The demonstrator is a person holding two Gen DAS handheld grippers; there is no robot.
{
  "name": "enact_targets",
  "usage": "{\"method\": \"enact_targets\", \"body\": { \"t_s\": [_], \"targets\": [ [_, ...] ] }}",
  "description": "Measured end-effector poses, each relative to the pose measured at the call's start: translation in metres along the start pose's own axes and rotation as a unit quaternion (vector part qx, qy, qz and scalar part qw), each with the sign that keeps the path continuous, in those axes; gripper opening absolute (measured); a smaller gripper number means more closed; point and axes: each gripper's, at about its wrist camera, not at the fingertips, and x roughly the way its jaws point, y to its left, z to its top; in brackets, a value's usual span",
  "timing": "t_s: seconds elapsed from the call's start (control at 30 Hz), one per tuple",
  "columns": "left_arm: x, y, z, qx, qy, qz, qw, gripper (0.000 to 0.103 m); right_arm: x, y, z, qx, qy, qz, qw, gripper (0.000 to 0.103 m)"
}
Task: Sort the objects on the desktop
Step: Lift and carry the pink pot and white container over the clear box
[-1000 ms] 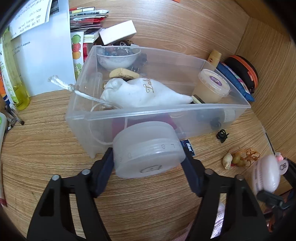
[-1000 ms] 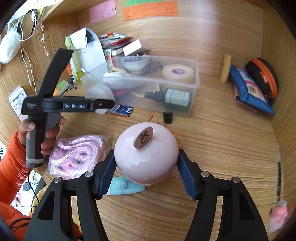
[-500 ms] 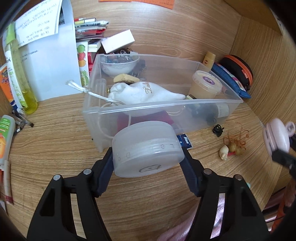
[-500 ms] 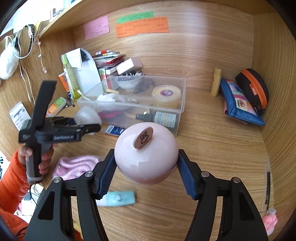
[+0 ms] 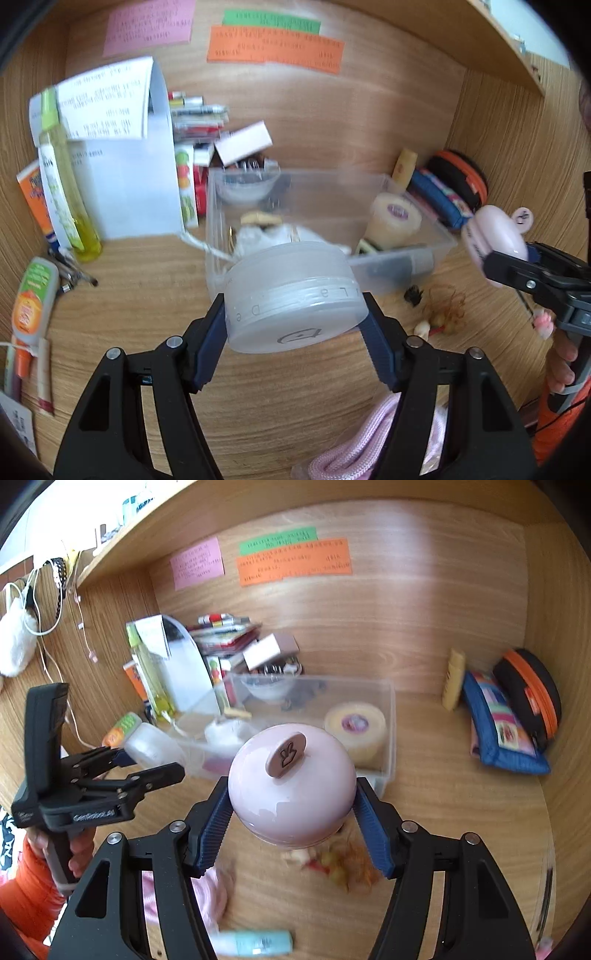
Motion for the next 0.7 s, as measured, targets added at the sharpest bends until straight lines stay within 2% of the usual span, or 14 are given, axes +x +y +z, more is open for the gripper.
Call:
{"method": "enact_targets", "body": {
  "t_s": [0.17,0.33,0.53,0.7],
  "targets": [
    [-0.009,0.011,0.020,-0.012,-0.029,-0.003,0.9995,0.068,0.013,0.000,0.022,0.007,-0.010,-0.002,1.000,0.061],
    [-0.005,0.021,0.041,-0.024,-0.041,0.003,0.9989,0.068,0.026,0.001,0.041,0.013,-0.015,0.003,1.000,0.061],
    [0.010,0.027,0.057,-0.030,-0.043,0.008,0.9986,0.068,0.045,0.003,0.069,0.013,-0.019,0.002,1.000,0.061],
    [0.032,0.029,0.056,-0.038,-0.029,-0.002,0.9989,0.068,0.069,0.003,0.071,0.016,-0.005,0.002,1.000,0.061]
  ]
}}
